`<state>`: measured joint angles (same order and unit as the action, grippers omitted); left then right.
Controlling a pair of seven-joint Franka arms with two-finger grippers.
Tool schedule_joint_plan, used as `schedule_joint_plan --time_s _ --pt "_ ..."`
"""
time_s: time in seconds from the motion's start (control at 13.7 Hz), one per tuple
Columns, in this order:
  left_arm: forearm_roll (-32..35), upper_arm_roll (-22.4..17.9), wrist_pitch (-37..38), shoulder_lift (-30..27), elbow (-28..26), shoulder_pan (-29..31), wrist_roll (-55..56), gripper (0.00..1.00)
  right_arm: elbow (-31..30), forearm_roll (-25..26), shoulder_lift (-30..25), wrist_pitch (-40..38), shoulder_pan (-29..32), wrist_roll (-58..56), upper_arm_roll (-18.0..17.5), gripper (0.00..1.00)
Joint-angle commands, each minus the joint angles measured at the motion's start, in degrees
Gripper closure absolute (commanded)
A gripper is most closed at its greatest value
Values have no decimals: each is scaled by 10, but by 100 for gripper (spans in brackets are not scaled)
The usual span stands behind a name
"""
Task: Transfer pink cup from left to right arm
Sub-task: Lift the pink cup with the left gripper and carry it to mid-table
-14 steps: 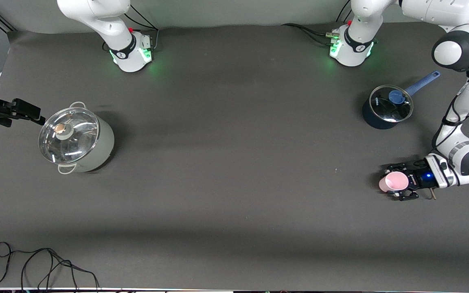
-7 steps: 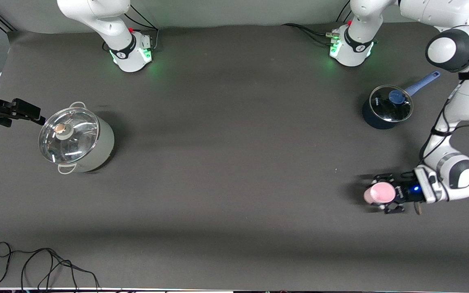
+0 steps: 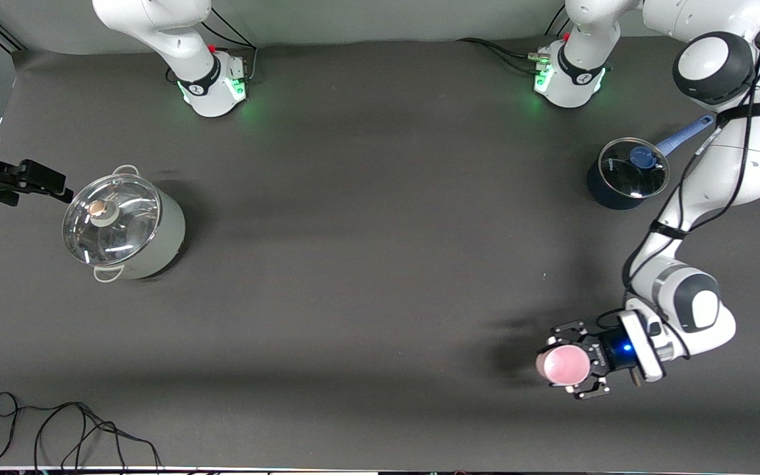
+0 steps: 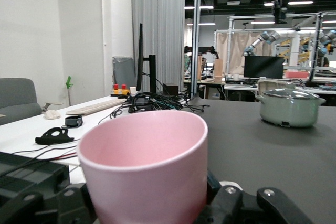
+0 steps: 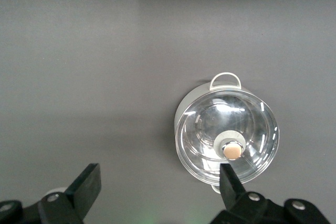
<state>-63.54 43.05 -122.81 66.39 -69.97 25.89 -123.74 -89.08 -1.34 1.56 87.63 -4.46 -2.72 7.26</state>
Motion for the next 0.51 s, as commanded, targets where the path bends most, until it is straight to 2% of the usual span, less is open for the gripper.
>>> schedule_joint_plan --time_s 0.0,0.15,0.44 --pt "-4 37 -66 -12 -1 -13 30 100 6 -3 -1 -1 0 -7 2 0" --pt "-4 83 -137 -15 0 -21 34 100 7 -4 -1 -1 0 -6 2 0" --pt "-2 137 -329 -25 19 -101 33 100 16 -9 4 1 -2 -4 1 0"
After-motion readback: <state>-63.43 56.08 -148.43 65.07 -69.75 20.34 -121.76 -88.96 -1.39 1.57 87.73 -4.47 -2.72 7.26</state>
